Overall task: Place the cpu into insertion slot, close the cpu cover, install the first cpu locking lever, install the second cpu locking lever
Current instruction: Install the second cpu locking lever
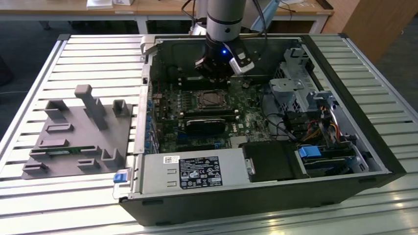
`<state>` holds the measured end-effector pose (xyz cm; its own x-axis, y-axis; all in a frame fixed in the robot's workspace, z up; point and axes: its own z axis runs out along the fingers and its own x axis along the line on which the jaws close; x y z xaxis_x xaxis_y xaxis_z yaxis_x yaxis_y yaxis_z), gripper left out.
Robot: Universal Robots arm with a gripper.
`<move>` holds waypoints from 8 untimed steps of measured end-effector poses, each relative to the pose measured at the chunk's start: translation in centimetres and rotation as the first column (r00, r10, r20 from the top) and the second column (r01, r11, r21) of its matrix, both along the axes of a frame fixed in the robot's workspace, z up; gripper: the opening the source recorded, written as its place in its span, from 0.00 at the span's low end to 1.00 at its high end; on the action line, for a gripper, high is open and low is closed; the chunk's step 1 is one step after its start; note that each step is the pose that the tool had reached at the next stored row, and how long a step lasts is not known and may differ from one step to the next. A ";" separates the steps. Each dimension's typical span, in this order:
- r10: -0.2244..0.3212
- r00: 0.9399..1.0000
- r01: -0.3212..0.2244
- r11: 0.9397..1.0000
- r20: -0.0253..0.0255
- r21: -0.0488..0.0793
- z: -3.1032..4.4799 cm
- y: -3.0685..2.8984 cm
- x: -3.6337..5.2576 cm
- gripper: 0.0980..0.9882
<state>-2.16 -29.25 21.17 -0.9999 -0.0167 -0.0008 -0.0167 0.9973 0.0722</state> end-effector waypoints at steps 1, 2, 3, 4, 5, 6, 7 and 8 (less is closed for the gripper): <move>0.000 1.000 0.000 1.000 0.000 0.000 0.00 -0.02 0.00 0.01; 0.000 1.000 0.000 1.000 0.000 0.000 0.00 -0.04 0.00 0.01; 0.000 1.000 0.000 1.000 0.000 0.000 0.01 -0.07 0.00 0.01; 0.000 1.000 0.000 1.000 0.000 0.000 0.00 -0.08 0.00 0.01; 0.000 1.000 0.000 1.000 0.000 0.000 0.00 -0.11 0.00 0.01; 0.000 1.000 0.000 1.000 0.000 0.000 0.01 -0.14 0.00 0.01; 0.000 1.000 0.000 1.000 0.000 0.000 0.00 -0.18 0.00 0.01; 0.000 1.000 0.000 1.000 0.000 0.000 0.00 -0.23 0.00 0.01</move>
<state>-2.15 -29.48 21.17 -0.9999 -0.0168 -0.0008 -0.0168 0.9973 0.0721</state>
